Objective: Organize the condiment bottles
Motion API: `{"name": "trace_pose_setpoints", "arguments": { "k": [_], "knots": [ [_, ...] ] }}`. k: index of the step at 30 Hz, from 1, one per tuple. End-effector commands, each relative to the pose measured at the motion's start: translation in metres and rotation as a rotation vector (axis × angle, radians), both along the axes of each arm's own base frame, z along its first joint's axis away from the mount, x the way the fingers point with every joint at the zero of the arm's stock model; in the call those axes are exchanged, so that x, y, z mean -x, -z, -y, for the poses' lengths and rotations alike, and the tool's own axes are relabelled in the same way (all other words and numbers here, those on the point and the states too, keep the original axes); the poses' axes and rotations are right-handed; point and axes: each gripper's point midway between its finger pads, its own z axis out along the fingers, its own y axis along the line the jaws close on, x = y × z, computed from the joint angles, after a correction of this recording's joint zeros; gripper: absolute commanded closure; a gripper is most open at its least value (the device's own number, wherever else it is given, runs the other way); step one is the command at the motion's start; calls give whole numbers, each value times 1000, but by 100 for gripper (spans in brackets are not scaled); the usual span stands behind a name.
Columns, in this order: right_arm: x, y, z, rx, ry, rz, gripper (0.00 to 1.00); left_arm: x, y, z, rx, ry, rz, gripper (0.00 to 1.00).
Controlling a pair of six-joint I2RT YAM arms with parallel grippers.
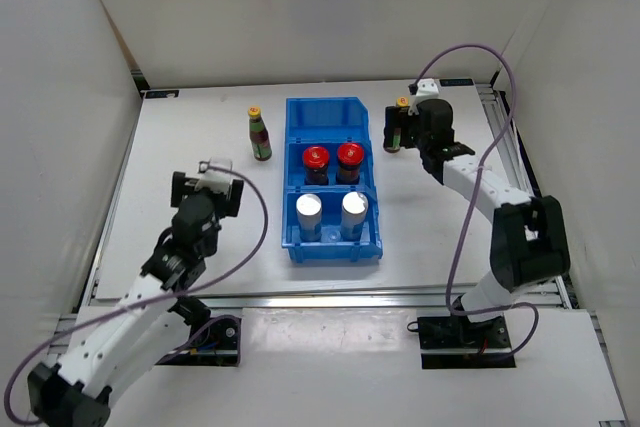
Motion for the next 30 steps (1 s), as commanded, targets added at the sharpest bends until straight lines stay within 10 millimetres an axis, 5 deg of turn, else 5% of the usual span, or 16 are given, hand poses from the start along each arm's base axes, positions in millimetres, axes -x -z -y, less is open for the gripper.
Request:
{"name": "trace_pose_setpoints", "arguments": {
  "k": [1, 8, 16, 25, 30],
  "knots": [
    [-43, -45, 2, -44, 5, 167, 0, 13, -30, -12, 60, -2, 199, 0],
    [-75, -31, -3, -61, -28, 159, 0, 14, -29, -21, 72, -51, 257, 0],
    [-113, -14, -4, -53, -31, 137, 0, 6, -16, -7, 88, -4, 214, 0],
    [-125, 20, 2, -32, 22, 83, 20, 8, -17, -11, 94, -24, 226, 0],
    [-127, 34, 1, -22, 22, 41, 43, 8, -14, -11, 94, -24, 226, 0]
  ]
}}
